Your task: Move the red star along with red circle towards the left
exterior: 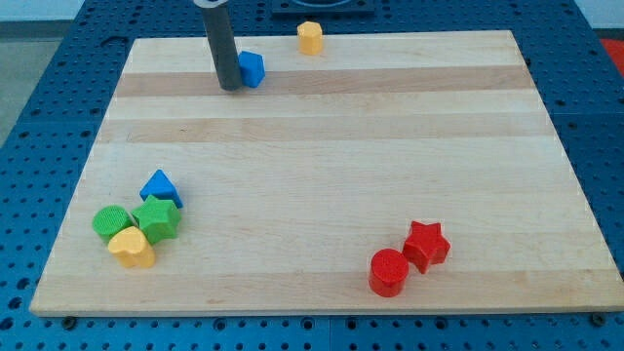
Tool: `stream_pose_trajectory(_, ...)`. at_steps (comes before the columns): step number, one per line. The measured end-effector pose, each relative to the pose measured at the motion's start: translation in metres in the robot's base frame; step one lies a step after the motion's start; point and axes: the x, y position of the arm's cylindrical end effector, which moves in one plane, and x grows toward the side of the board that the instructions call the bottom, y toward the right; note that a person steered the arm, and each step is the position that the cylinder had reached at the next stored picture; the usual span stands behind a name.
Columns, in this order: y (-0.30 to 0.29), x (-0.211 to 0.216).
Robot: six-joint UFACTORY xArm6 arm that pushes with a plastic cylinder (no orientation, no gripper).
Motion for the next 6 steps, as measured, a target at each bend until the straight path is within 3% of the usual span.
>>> stream_pose_trajectory(3,0.039,-0.037)
stream_pose_trajectory(4,0.035,-0.010)
stream_pose_trajectory(6,0.116,0.049)
